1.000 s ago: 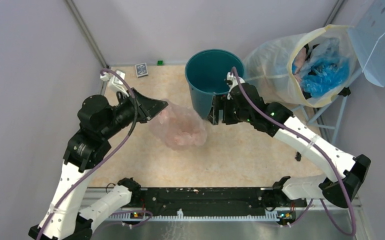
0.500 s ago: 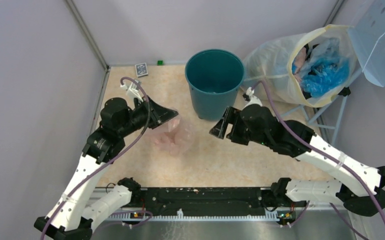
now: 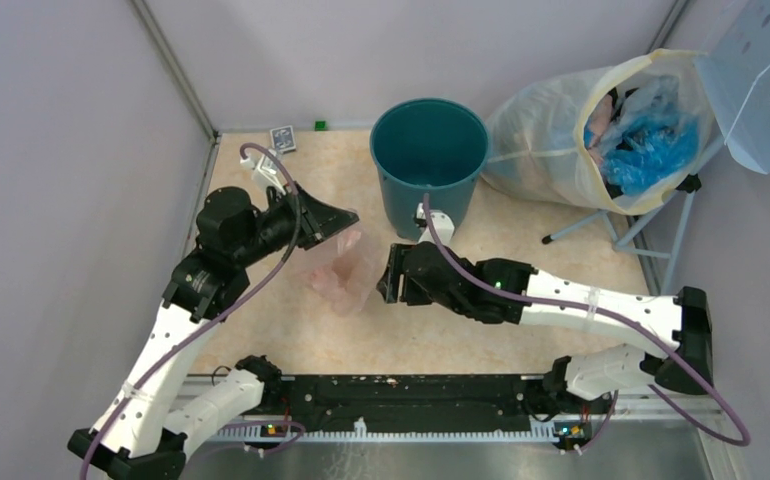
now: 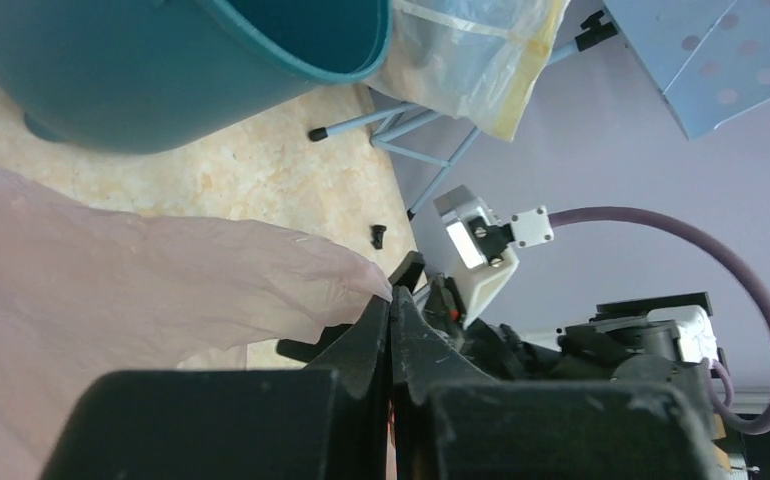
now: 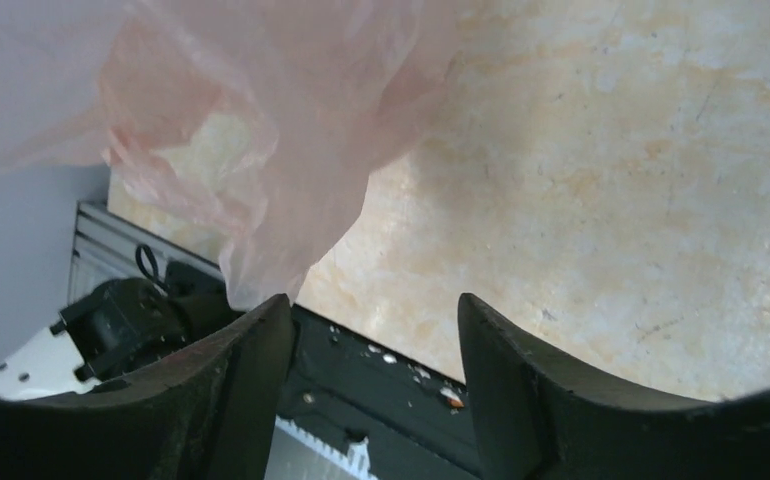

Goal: Put the trash bags into the trash bin

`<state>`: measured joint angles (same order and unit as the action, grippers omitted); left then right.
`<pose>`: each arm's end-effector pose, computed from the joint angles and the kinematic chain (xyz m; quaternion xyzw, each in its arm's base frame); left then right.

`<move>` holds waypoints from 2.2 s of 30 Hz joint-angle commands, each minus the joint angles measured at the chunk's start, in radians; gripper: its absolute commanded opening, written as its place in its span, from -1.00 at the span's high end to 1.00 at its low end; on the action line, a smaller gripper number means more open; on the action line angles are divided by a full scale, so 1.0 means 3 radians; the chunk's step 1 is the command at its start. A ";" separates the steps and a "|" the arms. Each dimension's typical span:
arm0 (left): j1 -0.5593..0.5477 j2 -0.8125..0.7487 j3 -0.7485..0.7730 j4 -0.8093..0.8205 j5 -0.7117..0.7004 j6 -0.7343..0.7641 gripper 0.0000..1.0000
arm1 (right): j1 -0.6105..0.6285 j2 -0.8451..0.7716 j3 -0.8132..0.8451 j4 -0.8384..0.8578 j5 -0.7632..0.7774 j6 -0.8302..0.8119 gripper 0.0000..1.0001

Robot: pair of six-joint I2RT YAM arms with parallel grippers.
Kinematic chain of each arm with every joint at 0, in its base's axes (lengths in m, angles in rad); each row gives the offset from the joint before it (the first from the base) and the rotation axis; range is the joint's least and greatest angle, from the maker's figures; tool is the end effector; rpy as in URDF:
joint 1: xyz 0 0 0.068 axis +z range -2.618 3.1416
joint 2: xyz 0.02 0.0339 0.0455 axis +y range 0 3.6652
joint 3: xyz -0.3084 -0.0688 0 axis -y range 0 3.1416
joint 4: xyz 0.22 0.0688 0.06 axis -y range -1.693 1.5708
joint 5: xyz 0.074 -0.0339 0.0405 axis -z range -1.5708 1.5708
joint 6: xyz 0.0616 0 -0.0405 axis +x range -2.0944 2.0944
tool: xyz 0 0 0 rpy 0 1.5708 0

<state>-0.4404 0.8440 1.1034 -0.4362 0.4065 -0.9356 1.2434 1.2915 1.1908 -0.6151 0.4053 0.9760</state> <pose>0.1170 -0.0821 0.4354 -0.0584 0.7598 -0.5188 0.3874 0.1061 0.2369 0.3618 -0.0361 0.8946 0.2822 0.3447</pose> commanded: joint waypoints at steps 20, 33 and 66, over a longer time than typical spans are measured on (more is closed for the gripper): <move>-0.0015 0.0236 0.0327 -0.0026 0.0016 0.0207 1.00 | -0.0284 -0.0726 -0.0407 0.0884 -0.0363 -0.1033 -0.48; -0.0012 0.0368 0.0326 0.0117 0.0083 0.0156 1.00 | -0.0288 0.0045 0.0004 0.0617 -0.0531 -0.1039 -0.52; -0.0015 0.0630 0.0307 0.0103 0.0022 -0.0376 1.00 | -0.1079 -0.0305 0.0358 -0.1201 -0.0827 0.1751 -0.43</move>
<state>-0.4412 1.0325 1.2007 -0.5346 0.4450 -0.9897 0.8772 1.3006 1.3533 -0.9894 0.2020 1.1660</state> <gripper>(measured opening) 0.004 0.717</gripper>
